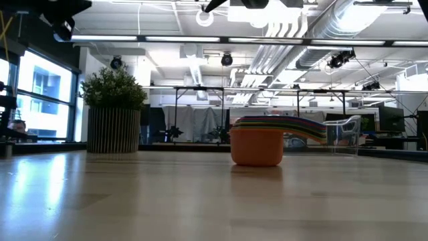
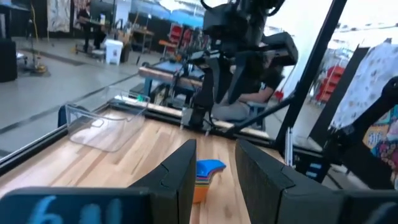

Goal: Nest measuring cups in basket
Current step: Put the stacked measuring cups into the transparent bin

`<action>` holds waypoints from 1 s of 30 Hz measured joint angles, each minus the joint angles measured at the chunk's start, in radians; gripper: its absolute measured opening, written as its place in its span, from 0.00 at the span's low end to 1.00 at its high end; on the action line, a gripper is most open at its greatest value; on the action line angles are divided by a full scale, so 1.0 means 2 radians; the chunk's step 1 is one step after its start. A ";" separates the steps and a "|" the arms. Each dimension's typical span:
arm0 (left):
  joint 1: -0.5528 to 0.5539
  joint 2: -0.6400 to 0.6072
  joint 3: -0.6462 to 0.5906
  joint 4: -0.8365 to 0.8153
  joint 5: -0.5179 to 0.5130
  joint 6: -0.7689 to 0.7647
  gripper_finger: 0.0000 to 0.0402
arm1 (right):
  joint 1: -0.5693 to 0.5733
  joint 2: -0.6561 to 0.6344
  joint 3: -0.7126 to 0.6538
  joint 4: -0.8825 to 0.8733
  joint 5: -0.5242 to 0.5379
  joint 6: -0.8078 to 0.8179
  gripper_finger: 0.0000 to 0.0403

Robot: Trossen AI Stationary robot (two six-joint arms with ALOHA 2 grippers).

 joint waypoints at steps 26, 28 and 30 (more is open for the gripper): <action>0.000 -0.014 -0.172 0.075 -0.066 0.022 0.26 | 0.005 0.000 0.000 -0.132 -0.024 0.040 0.26; 0.001 -0.013 -0.172 0.074 -0.077 0.023 0.26 | 0.006 0.000 0.000 -0.144 -0.025 0.036 0.26; 0.001 -0.012 -0.172 0.075 -0.082 0.023 0.26 | 0.006 0.000 0.000 -0.156 -0.025 0.034 0.26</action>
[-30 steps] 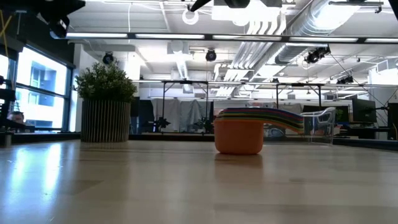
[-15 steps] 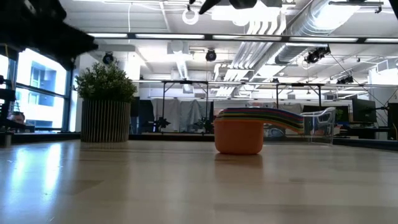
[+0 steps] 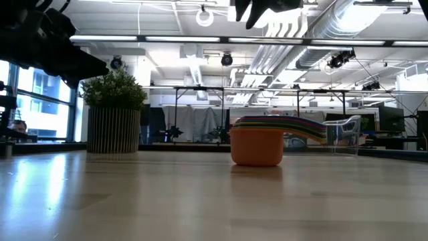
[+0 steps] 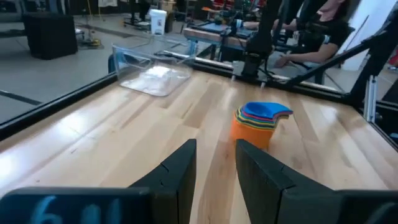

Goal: Nest measuring cups in basket
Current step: Put the stacked measuring cups into the transparent bin

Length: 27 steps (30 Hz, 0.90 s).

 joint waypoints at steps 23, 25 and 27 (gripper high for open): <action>0.000 0.000 0.000 0.000 0.003 -0.001 0.26 | 0.023 0.000 0.000 -0.068 0.010 0.011 0.26; 0.000 0.000 0.000 0.000 0.003 -0.001 0.26 | 0.033 0.000 -0.001 -0.086 0.027 0.012 0.26; 0.000 0.000 0.000 0.000 0.003 -0.001 0.26 | 0.041 0.000 -0.004 -0.076 0.032 0.003 0.26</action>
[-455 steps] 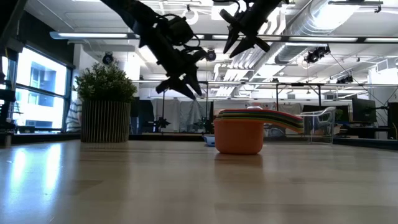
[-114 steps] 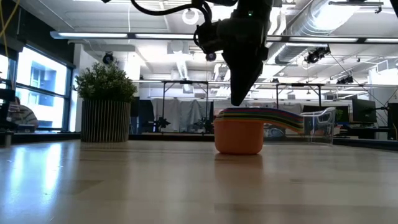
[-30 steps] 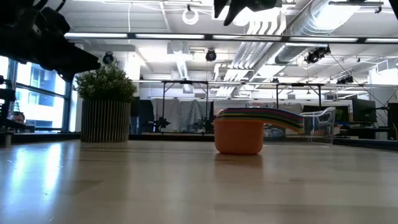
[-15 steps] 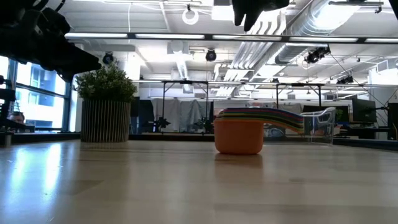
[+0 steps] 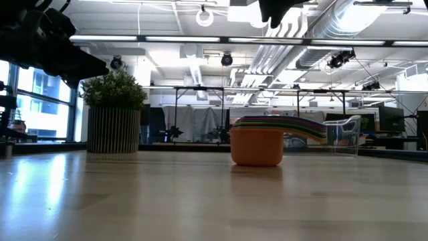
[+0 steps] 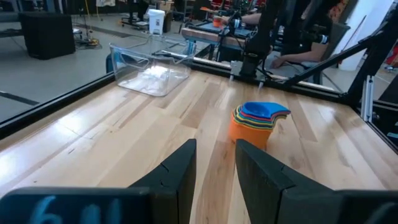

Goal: Nest measuring cups in basket
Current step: Put the stacked measuring cups into the transparent bin

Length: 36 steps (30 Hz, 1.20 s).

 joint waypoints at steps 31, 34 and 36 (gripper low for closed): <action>0.000 0.000 0.000 0.000 0.000 0.000 0.26 | -0.014 -0.095 -0.335 0.249 -0.047 -0.046 0.99; 0.000 0.000 0.000 0.000 0.000 0.000 0.26 | -0.019 -0.095 -0.356 0.267 -0.060 -0.046 0.99; 0.000 0.000 0.000 0.000 0.000 0.000 0.26 | -0.020 -0.095 -0.371 0.291 -0.069 -0.046 0.99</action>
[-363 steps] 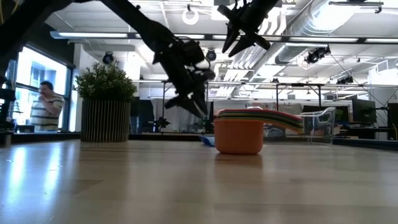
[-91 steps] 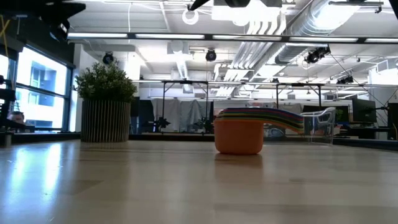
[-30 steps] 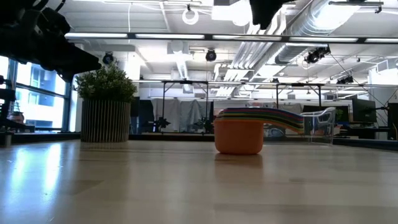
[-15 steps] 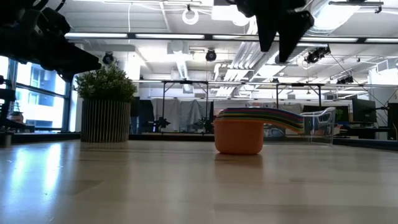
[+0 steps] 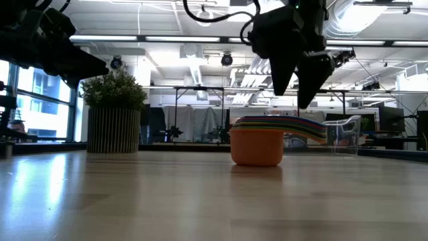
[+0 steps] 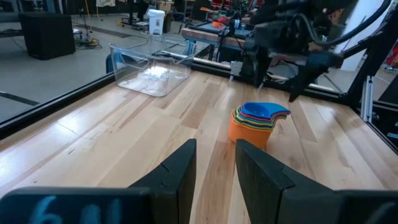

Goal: Nest measuring cups in basket
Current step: Put the stacked measuring cups into the transparent bin

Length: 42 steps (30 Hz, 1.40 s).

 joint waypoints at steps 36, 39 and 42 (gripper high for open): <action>0.000 0.000 0.000 0.000 0.000 0.000 0.26 | -0.011 0.049 -0.079 0.131 -0.015 -0.013 0.82; 0.000 0.000 0.000 0.000 0.000 0.000 0.26 | -0.011 0.049 -0.079 0.133 -0.012 -0.004 0.80; 0.000 0.000 0.000 0.000 0.000 0.000 0.26 | -0.011 0.049 -0.079 0.133 -0.011 0.003 0.77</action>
